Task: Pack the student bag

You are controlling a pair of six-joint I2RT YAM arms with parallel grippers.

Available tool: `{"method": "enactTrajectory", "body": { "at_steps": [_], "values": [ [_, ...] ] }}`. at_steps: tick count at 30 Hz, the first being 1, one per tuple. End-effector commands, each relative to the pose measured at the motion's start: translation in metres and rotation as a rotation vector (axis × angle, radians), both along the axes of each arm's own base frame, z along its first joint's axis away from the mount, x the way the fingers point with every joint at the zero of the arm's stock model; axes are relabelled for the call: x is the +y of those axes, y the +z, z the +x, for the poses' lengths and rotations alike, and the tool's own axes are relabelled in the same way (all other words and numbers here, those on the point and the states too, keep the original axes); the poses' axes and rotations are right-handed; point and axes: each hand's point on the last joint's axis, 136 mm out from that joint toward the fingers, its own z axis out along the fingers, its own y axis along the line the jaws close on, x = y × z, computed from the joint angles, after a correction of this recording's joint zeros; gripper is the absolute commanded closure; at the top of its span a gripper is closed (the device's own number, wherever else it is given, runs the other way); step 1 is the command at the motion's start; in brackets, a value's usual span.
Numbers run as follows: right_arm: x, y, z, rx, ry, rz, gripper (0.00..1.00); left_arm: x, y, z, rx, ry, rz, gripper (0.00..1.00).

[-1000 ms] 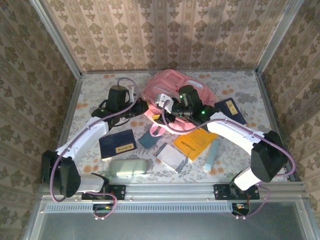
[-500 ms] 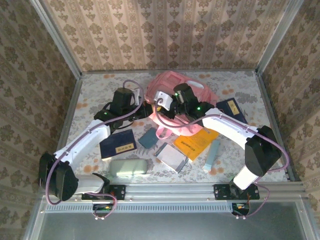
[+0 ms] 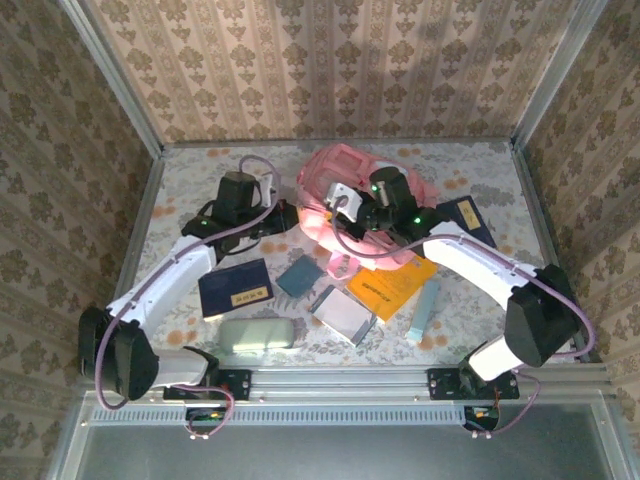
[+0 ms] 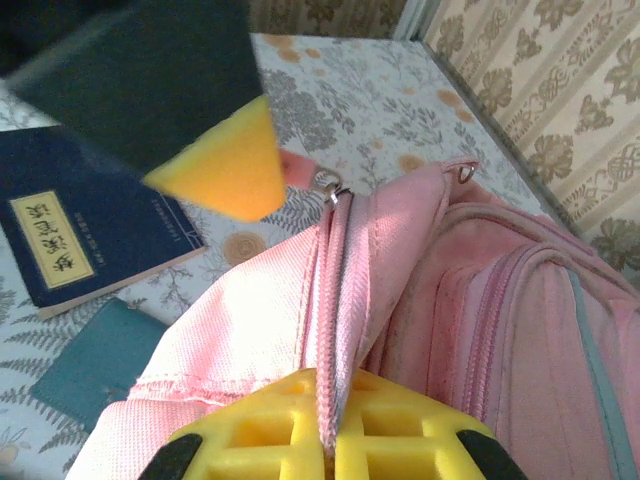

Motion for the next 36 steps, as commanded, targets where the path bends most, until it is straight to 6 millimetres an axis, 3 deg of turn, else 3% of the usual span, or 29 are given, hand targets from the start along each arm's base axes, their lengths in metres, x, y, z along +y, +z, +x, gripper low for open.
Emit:
{"method": "enactTrajectory", "body": {
  "at_steps": [1, 7, 12, 16, 24, 28, 29, 33, 36],
  "values": [
    [-0.018, 0.032, -0.005, -0.062, 0.027, 0.054, 1.0, 0.025, 0.007, 0.034, -0.047, 0.093, 0.012, 1.0],
    [-0.023, 0.029, -0.018, -0.046, 0.099, 0.041, 1.0, 0.021, -0.007, 0.061, -0.019, 0.083, -0.011, 1.0],
    [-0.032, 0.051, -0.028, -0.104, 0.106, 0.062, 1.0, 0.021, -0.022, 0.086, 0.006, 0.096, -0.025, 1.0],
    [-0.04, 0.06, -0.029, -0.119, 0.094, 0.087, 1.0, 0.02, -0.025, 0.106, 0.011, 0.089, -0.044, 1.0],
    [-0.041, 0.059, -0.027, -0.109, 0.088, 0.106, 1.0, 0.033, -0.042, 0.148, 0.057, 0.117, -0.052, 1.0],
    [-0.037, 0.06, -0.02, -0.089, 0.07, 0.136, 1.0, 0.034, -0.049, 0.157, 0.093, 0.112, -0.042, 1.0],
    [-0.036, 0.06, -0.016, -0.089, 0.05, 0.14, 1.0, 0.036, -0.047, 0.157, 0.094, 0.118, -0.045, 0.98],
    [-0.02, 0.045, 0.008, -0.066, -0.062, 0.11, 0.99, 0.054, -0.028, 0.145, 0.083, 0.17, -0.041, 0.62],
    [0.0, 0.03, 0.015, -0.03, -0.077, 0.065, 0.93, 0.075, -0.013, 0.13, 0.08, 0.225, -0.035, 0.53]
  ]
}}
